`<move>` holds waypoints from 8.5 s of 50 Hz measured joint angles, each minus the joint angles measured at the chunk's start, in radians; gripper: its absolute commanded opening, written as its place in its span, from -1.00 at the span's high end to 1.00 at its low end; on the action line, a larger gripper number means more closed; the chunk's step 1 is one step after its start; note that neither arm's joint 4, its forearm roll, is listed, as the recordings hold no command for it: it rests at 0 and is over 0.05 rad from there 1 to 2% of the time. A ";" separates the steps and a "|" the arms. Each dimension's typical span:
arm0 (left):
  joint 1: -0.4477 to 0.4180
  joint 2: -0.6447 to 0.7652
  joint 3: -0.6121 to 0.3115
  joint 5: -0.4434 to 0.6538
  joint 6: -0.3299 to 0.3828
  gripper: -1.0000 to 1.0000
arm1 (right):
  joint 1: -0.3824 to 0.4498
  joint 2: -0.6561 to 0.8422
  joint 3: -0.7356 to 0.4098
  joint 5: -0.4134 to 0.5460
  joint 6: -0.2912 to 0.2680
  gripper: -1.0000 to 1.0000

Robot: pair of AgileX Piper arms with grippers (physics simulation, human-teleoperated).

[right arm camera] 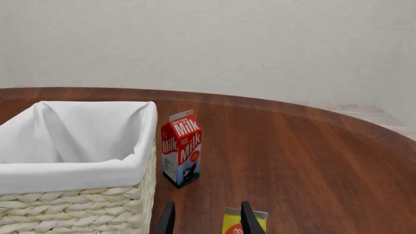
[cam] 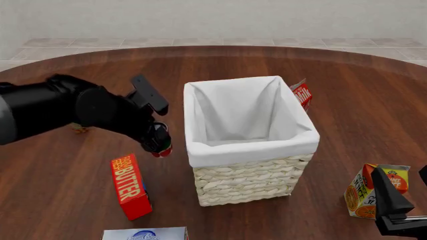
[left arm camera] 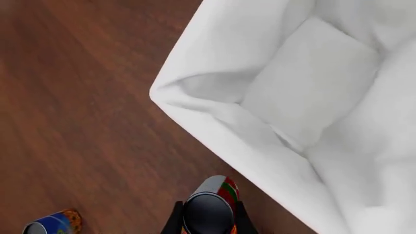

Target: Pick up the alphabet soup and the tomato sauce, and put them in the basket.

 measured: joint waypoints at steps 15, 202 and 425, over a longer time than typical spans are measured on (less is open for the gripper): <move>-0.018 -0.046 -0.015 0.039 0.010 1.00 | 0.001 0.003 0.000 -0.003 0.000 -1.00; -0.315 0.202 -0.587 0.248 0.114 1.00 | -0.015 -0.022 -0.003 0.018 0.021 -1.00; 0.553 -0.187 -0.212 -0.607 -0.191 -1.00 | 0.016 -0.043 -0.001 0.038 0.001 -1.00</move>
